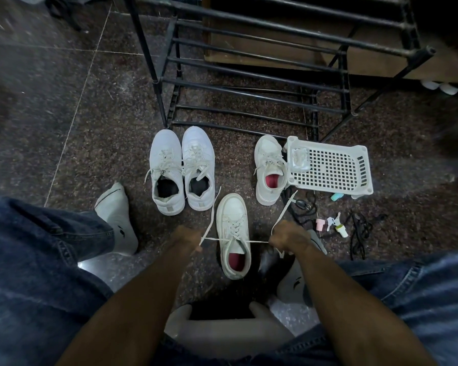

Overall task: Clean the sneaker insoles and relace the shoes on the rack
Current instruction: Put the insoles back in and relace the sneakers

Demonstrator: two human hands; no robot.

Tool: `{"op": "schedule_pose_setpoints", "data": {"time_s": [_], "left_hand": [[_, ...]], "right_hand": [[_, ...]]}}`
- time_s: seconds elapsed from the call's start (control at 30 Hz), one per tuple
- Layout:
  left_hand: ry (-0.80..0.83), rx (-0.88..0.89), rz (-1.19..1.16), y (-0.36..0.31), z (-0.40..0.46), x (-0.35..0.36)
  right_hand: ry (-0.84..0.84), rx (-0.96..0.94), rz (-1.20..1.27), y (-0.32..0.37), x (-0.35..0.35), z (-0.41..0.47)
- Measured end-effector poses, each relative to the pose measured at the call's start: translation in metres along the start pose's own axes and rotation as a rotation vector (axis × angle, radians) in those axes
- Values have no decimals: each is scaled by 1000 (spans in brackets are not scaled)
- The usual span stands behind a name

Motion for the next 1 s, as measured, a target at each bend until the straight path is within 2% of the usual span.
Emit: {"op": "schedule_pose_setpoints", "data": {"time_s": [0.1,0.23,0.33,0.5,0.63,0.73,0.83,0.93,1.0], "left_hand": [[19,13,17,-3,-8,-2],[91,44,-235,-23,-19,0],[200,154,-355,-58,-40,5],[375,390,-325,-107,-91,9],[495,412,-171,-121,-122,16],[527,445,-114,-126,-138,16],[458,558,-159,-137,-150,9],[377,762,-117,-152,-164,1],[391,845,-57,-158,-171,0]], "right_hand": [[-25,9,-31,1,-4,-7],[132,-37,37,10,-11,-13],[199,-186,54,28,-32,-24],[207,-433,446,62,-84,-75],[147,-628,785,77,-113,-100],[37,-605,943,76,-117,-94],[-47,-452,930,67,-105,-80],[94,-359,786,68,-81,-81],[199,-357,748,71,-71,-85]]}}
Point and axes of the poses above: each hand's wrist, its own z-axis towards the middle knuckle, its own x-axis out of the palm, y = z × x, the point moved 4 cm from there along z, towards the middle knuckle, and after that the axes turned 4 degrees about y, right-handed, at the moved point
